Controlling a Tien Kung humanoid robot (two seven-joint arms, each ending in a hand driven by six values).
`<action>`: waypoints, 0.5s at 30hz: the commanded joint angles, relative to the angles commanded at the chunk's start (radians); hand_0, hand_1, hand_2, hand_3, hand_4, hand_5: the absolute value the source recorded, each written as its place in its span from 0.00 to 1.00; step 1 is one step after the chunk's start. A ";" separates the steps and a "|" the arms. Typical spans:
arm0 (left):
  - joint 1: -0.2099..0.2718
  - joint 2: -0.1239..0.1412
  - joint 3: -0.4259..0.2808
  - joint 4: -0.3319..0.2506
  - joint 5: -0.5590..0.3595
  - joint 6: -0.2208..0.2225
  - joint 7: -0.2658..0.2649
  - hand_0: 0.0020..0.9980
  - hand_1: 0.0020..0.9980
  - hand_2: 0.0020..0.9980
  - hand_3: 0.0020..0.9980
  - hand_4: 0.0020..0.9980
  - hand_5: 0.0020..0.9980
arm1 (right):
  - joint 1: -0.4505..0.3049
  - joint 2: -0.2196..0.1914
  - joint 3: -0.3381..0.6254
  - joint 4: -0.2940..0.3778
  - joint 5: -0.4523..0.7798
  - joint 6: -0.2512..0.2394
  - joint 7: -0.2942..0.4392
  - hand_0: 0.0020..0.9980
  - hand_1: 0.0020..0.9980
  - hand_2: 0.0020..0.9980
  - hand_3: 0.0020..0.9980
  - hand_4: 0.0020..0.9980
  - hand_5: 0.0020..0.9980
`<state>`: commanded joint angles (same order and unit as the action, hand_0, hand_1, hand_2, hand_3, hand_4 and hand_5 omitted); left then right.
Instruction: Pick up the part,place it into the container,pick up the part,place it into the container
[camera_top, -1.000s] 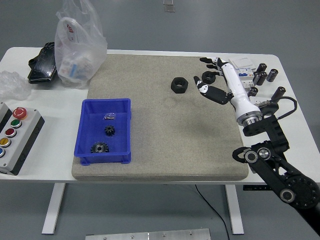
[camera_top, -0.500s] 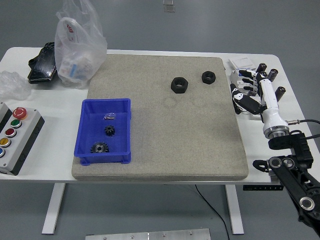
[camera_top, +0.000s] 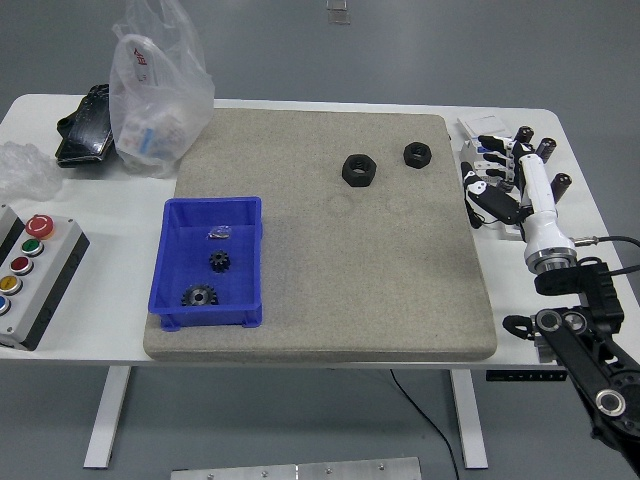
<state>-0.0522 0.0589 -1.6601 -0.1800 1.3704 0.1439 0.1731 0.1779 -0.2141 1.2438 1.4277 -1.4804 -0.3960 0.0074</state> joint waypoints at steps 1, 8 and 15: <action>0.000 0.000 0.000 0.000 -0.001 0.000 0.000 0.74 0.70 0.70 0.75 0.76 0.52 | 0.001 0.000 -0.002 -0.001 0.001 0.000 0.000 0.69 0.75 0.78 0.72 0.64 0.23; 0.000 -0.001 -0.004 0.000 0.003 0.001 0.004 0.74 0.70 0.70 0.75 0.76 0.52 | 0.012 0.004 -0.013 0.000 0.002 0.003 0.001 0.69 0.75 0.79 0.72 0.63 0.23; -0.001 -0.004 -0.001 0.000 0.000 0.001 0.003 0.74 0.70 0.70 0.75 0.76 0.52 | 0.009 0.003 -0.019 -0.001 0.017 0.000 0.006 0.69 0.75 0.79 0.72 0.62 0.23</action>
<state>-0.0529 0.0553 -1.6606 -0.1800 1.3704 0.1446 0.1762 0.1867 -0.2111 1.2252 1.4264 -1.4632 -0.3965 0.0137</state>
